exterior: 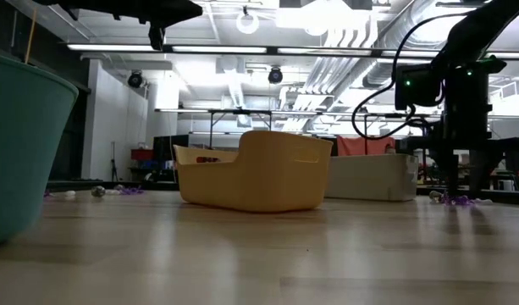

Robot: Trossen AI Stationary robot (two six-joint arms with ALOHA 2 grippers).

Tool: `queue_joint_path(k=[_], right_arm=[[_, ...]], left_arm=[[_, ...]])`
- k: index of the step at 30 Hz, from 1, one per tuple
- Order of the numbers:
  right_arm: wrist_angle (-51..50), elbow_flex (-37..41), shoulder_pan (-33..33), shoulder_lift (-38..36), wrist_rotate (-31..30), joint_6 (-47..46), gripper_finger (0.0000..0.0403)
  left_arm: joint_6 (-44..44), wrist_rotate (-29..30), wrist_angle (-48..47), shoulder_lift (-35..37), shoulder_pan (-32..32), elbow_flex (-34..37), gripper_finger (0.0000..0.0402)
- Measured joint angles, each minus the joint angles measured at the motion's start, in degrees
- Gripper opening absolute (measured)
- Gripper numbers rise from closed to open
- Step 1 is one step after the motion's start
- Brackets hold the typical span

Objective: Sort Halloween decoration
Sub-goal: Put the purple witch hat toy into the white bin

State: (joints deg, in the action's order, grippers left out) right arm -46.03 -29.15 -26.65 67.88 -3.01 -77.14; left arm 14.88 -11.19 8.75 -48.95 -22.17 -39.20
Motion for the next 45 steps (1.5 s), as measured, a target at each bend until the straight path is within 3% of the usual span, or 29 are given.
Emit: queue_joint_path(k=[15, 27, 37, 41, 45], right_arm=[[0.01, -0.01, 0.0, 0.0, -0.45, 3.19, 0.0005], [-2.18, -0.02, 0.08, -1.29, 0.71, 7.1, 0.0001], [-2.28, -1.79, 3.85, -17.96, 7.81, 13.5, 0.0], [5.99, -5.38, 6.28, -24.25, 10.51, 24.42, 0.0], [24.5, -8.21, 8.64, -26.75, 12.75, 35.98, 0.0]], left_arm=[[0.35, -0.01, -0.68, 0.0, 0.0, 0.0, 0.0], [1.78, -0.17, -1.46, 0.0, 0.0, 0.0, 0.0], [4.5, -0.27, -1.44, 0.0, 0.02, 0.0, 0.0], [4.5, -0.26, -1.39, 0.0, 0.01, 0.0, 0.0], [5.14, -0.23, -1.27, 0.0, 0.0, 0.0, 0.0]])
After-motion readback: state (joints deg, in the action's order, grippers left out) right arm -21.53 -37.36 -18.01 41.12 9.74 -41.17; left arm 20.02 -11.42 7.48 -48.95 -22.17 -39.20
